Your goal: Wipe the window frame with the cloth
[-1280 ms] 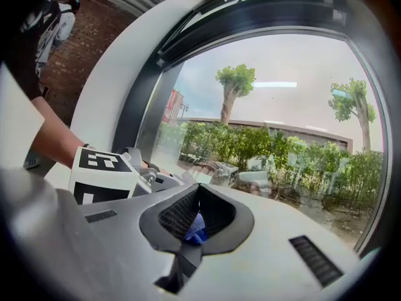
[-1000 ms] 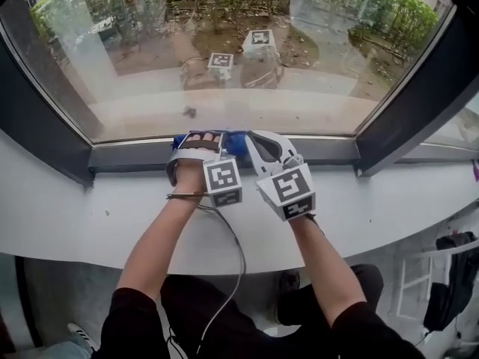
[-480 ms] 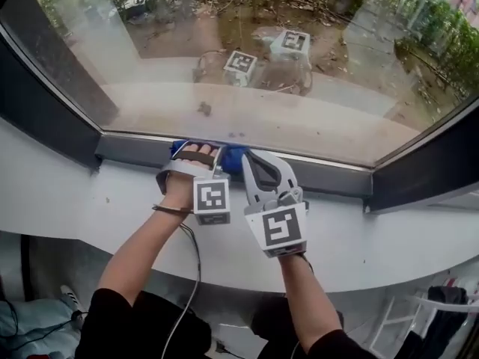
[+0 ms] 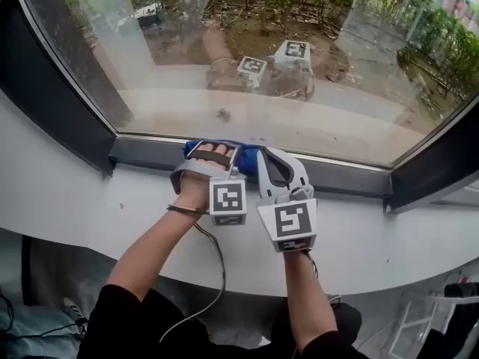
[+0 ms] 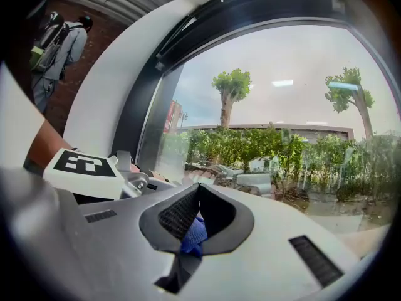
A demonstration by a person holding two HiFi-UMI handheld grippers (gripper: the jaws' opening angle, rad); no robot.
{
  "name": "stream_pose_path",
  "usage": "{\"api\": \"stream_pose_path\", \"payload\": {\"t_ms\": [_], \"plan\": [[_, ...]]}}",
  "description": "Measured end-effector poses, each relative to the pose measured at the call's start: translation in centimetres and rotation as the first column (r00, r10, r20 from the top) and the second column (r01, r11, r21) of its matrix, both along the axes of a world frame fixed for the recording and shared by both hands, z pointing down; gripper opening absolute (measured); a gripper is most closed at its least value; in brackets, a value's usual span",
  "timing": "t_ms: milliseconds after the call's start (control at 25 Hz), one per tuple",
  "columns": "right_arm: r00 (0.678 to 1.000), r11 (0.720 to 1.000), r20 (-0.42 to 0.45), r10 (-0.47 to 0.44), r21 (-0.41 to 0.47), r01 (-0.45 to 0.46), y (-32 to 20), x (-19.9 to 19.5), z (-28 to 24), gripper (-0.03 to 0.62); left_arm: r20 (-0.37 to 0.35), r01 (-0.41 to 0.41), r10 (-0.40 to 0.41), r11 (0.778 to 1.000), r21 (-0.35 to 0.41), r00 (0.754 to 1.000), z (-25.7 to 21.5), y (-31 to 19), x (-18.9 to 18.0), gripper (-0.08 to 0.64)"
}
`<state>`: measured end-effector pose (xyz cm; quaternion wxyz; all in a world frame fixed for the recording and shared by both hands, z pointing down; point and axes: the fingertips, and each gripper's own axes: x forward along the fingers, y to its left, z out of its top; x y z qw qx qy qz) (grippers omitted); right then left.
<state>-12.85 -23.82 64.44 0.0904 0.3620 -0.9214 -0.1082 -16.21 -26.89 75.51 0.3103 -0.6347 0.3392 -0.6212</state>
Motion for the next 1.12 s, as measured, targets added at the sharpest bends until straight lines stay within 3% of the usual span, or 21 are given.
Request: {"api": "stream_pose_path", "payload": {"t_ms": [440, 640, 960, 1120], "plan": [[1.0, 0.999, -0.014, 0.015, -0.044, -0.016, 2.2, -4.3, 0.9, 0.006, 0.026, 0.016, -0.016, 1.0, -0.018, 1.0, 0.1, 1.2, -5.3, 0.051], [1.0, 0.999, -0.015, 0.009, -0.037, -0.01, 2.5, -5.5, 0.4, 0.006, 0.073, 0.047, -0.049, 0.998, 0.03, 0.996, 0.2, 0.9, -8.9, 0.051], [0.998, 0.998, -0.042, -0.038, -0.047, 0.036, 3.8, -9.2, 1.0, 0.006, 0.009, 0.163, -0.164, 0.987, 0.007, 0.987, 0.1, 1.9, -13.5, 0.051], [0.998, 0.991, 0.029, -0.061, -0.119, 0.064, 3.4, -10.1, 1.0, 0.006, -0.008, 0.175, -0.175, 0.984, -0.027, 0.985, 0.2, 2.4, -14.2, 0.051]]}}
